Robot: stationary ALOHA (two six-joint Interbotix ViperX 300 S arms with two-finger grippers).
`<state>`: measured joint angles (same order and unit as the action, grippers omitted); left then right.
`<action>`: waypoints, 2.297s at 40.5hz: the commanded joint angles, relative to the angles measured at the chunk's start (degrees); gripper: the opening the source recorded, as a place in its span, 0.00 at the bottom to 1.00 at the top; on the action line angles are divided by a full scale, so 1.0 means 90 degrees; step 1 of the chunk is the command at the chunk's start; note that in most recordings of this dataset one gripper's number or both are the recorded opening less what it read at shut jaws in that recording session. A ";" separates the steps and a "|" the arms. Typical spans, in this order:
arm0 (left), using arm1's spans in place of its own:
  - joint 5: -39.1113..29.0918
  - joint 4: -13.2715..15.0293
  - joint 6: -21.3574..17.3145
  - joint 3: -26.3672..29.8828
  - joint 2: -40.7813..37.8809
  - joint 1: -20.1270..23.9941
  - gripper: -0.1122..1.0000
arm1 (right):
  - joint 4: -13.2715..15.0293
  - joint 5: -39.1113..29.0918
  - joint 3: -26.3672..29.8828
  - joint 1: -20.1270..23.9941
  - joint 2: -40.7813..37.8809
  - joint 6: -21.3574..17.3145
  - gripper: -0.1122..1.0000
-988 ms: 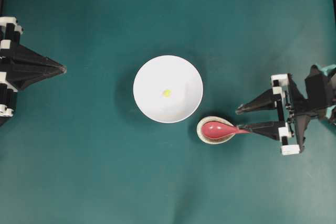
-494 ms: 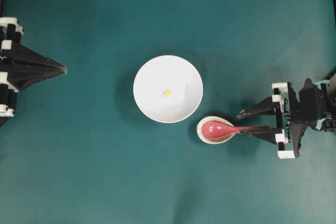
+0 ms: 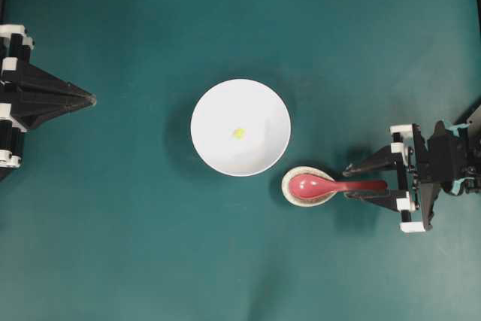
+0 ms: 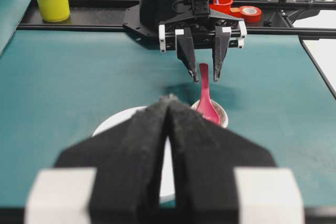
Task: Scoop the yellow hexagonal prism block from the bowl with a spoon using the right arm.
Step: 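Move the right gripper to the pink spoon handle and close on it, then lift the pink spoon off the rest and carry it over the bowl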
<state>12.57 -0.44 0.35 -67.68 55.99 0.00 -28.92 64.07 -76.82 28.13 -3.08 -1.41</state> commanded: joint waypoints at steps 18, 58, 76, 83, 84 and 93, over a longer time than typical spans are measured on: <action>0.0039 -0.0020 0.0010 0.0137 -0.0059 0.0010 0.09 | -0.0020 0.0078 0.0039 0.0049 -0.0439 -0.0254 0.55; 0.0049 -0.0020 0.0010 0.0137 -0.0059 0.0000 0.09 | 0.0020 0.0078 0.0068 0.0059 -0.0303 -0.0205 0.31; 0.0039 -0.0020 0.0010 0.0146 -0.0059 0.0010 0.09 | 0.0010 -0.0703 0.0107 -0.0098 0.1230 0.0547 0.31; 0.0049 -0.0020 0.0000 0.0137 -0.0059 0.0010 0.09 | 0.0010 -0.1494 0.0234 -0.0439 0.1895 0.0850 0.31; 0.0049 -0.0029 0.0000 0.0146 -0.0049 0.0010 0.09 | 0.0010 -0.1602 0.0264 -0.0498 0.1963 0.0889 0.31; 0.0049 -0.0059 -0.0107 0.0137 -0.0049 0.0010 0.09 | 0.0010 -0.2832 0.0596 -0.1230 0.2617 0.1133 0.31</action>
<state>12.57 -0.79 -0.35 -67.68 55.99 0.00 -28.92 41.84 -73.48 19.16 18.46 8.35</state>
